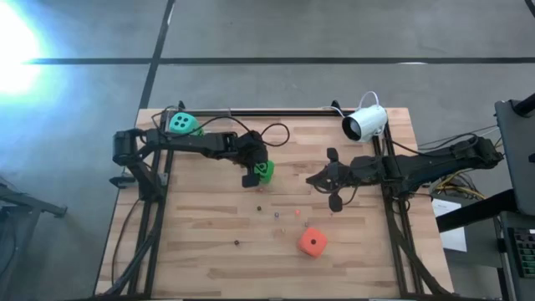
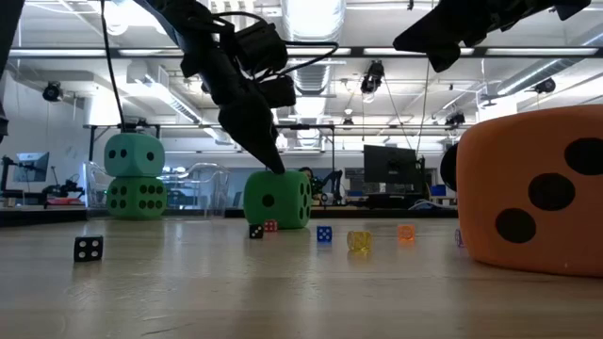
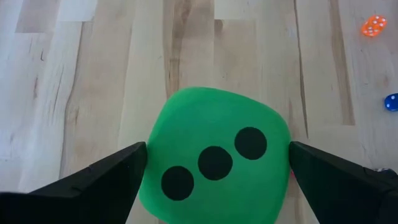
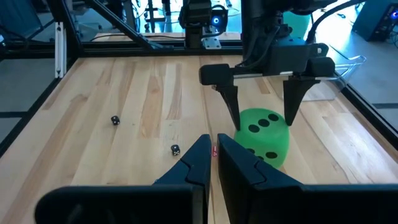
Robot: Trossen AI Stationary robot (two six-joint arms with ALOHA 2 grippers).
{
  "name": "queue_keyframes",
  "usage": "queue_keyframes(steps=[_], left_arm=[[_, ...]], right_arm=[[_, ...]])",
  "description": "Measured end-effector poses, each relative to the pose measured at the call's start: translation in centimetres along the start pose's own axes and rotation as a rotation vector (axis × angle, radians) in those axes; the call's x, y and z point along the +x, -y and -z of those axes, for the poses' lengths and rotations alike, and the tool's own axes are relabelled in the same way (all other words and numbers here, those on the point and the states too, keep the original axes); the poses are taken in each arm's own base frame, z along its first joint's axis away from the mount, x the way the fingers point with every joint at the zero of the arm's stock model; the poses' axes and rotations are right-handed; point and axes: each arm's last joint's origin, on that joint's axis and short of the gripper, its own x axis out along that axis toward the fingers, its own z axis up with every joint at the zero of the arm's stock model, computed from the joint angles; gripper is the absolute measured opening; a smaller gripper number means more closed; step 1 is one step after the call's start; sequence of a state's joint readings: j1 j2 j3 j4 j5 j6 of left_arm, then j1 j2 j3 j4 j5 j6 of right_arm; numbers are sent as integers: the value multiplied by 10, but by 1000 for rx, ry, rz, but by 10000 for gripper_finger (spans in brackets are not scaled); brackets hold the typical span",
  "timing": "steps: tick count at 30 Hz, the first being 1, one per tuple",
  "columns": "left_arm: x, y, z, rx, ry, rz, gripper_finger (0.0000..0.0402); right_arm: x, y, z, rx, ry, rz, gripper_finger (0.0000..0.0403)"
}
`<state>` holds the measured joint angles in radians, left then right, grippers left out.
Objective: Pick & Place Dice
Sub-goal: Put the large green die into the transparent bin
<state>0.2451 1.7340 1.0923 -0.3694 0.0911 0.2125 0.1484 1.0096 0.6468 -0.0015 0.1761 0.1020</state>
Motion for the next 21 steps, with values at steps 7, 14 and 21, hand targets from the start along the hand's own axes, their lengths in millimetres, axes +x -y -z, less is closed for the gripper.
queue_keyframes(steps=[7,14,21], left_arm=[[11,0,1,11,-11,18,392],[9,0,1,21,-13,18,392],[10,0,2,23,-18,18,392]], right_arm=[[0,0,0,0,0,0,27],[0,0,0,-1,-1,0,27],[0,0,0,-1,-1,0,27]])
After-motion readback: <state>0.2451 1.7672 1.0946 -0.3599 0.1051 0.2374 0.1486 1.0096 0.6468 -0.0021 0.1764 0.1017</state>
